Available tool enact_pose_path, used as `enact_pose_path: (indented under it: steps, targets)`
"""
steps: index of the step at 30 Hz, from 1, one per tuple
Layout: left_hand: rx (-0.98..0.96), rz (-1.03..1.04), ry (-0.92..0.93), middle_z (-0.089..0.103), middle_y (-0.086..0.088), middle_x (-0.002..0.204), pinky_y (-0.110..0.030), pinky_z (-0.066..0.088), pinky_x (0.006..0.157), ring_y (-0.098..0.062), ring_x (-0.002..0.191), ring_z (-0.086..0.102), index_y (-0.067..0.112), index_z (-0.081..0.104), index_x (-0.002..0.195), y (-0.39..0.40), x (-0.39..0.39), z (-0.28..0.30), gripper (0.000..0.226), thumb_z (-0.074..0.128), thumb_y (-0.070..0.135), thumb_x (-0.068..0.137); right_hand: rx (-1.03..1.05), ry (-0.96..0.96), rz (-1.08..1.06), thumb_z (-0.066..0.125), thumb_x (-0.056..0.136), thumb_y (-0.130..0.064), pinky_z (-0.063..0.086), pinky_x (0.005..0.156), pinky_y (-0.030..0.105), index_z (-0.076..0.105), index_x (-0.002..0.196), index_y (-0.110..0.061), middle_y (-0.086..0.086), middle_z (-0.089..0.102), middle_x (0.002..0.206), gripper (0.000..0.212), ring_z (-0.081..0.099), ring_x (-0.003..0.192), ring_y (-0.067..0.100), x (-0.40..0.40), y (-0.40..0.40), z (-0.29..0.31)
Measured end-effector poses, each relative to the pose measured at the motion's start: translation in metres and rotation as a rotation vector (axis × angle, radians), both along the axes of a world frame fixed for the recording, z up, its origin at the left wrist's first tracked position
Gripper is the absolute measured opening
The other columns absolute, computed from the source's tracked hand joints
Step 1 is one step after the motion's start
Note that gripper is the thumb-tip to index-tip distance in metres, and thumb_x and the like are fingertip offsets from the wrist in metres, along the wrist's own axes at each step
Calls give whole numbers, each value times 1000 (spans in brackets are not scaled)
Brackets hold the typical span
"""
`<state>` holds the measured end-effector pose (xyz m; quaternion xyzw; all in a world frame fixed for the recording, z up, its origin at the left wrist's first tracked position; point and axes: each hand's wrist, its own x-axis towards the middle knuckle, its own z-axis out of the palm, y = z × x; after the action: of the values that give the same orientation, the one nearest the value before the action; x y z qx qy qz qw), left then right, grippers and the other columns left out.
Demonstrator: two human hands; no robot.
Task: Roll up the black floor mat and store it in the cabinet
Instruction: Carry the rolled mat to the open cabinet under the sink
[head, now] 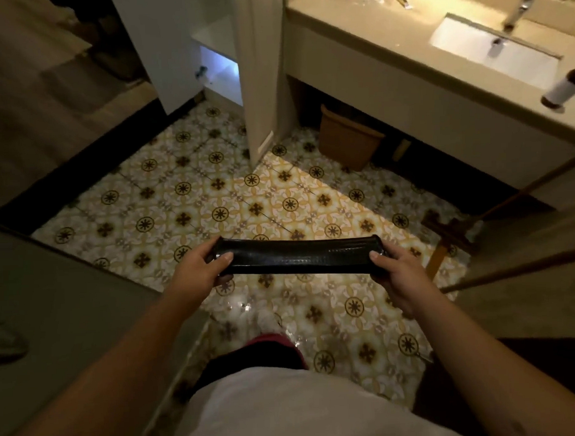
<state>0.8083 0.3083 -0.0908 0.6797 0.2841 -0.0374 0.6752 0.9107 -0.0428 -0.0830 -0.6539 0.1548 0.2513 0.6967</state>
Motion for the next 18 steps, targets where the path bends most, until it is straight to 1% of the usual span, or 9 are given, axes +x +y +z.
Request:
enact_pose_path:
  steps: [2, 5, 6, 9, 10, 13, 14, 18]
  targets:
    - [0, 49, 5, 55, -13, 127, -41, 59, 81, -25, 105, 64, 10, 41, 144, 16, 20, -4, 54, 60, 10, 92, 1, 9, 23, 59, 91, -7, 52, 68, 23, 66, 117, -20, -1, 72, 106, 29, 66, 96, 16, 31, 21, -4]
    - [-21, 113, 31, 56, -11, 127, -39, 59, 80, -24, 105, 63, 12, 43, 143, 35, 52, -8, 53, 59, 10, 93, -17, 6, 68, 59, 91, -6, 51, 65, 22, 64, 122, -15, 3, 70, 110, 33, 67, 91, 14, 79, 50, -3]
    - [-35, 131, 37, 56, -11, 128, -39, 59, 80, -24, 106, 62, 12, 44, 142, 40, 61, -9, 52, 59, 10, 93, -23, 6, 85, 58, 92, -6, 51, 66, 22, 62, 124, -14, 4, 69, 112, 34, 66, 92, 15, 93, 59, -2]
    - [-71, 180, 24, 57, -12, 129, -37, 59, 80, -25, 108, 62, 12, 47, 140, 57, 86, -8, 49, 60, 10, 93, -23, 22, 130, 58, 92, -6, 48, 74, 28, 58, 130, -13, 8, 65, 118, 38, 62, 100, 20, 138, 82, 2]
    - [-81, 203, 27, 57, -12, 129, -36, 59, 79, -24, 108, 62, 12, 46, 141, 63, 92, -7, 50, 60, 11, 93, -30, 26, 151, 58, 92, -7, 48, 73, 27, 60, 128, -14, 7, 66, 116, 37, 62, 98, 20, 151, 91, 5]
    - [-101, 294, 25, 58, -7, 127, -36, 59, 79, -22, 106, 63, 13, 44, 142, 81, 104, -6, 53, 61, 11, 92, -27, 42, 235, 58, 92, -7, 50, 63, 22, 65, 120, -15, 1, 69, 100, 30, 67, 81, 11, 190, 122, 8]
    - [-106, 324, 30, 58, -6, 126, -37, 59, 79, -22, 106, 63, 14, 45, 142, 87, 107, -7, 53, 61, 12, 92, -27, 45, 271, 57, 92, -7, 49, 63, 22, 65, 119, -15, 1, 69, 99, 29, 67, 79, 11, 203, 134, 7]
    - [-109, 464, 38, 60, -2, 121, -35, 60, 76, -20, 104, 64, 18, 51, 137, 114, 121, -14, 48, 62, 12, 91, -6, 43, 404, 58, 92, -5, 49, 67, 24, 64, 120, -15, 1, 68, 103, 31, 65, 85, 12, 257, 191, 0]
